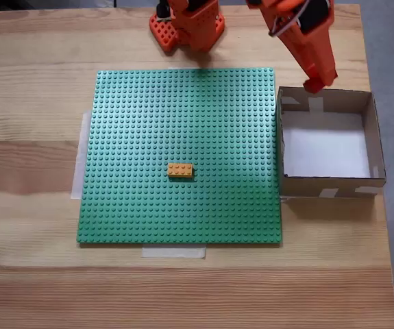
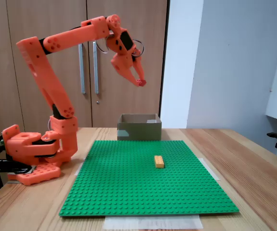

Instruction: Pick the red lego block and put it in the box.

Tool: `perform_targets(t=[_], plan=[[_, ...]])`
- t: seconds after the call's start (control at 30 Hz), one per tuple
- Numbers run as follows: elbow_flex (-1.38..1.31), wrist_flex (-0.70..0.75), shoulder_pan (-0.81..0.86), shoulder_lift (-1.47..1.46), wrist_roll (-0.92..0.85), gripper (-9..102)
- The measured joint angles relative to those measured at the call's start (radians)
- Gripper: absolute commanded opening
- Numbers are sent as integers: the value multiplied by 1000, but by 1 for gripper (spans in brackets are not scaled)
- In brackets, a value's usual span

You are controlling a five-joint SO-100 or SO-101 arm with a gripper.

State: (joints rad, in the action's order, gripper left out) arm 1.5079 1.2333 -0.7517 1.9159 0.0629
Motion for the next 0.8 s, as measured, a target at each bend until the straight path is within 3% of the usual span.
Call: perform_targets(t=[0.8], plan=[[-127,-43,-55,-440,-5,-1]])
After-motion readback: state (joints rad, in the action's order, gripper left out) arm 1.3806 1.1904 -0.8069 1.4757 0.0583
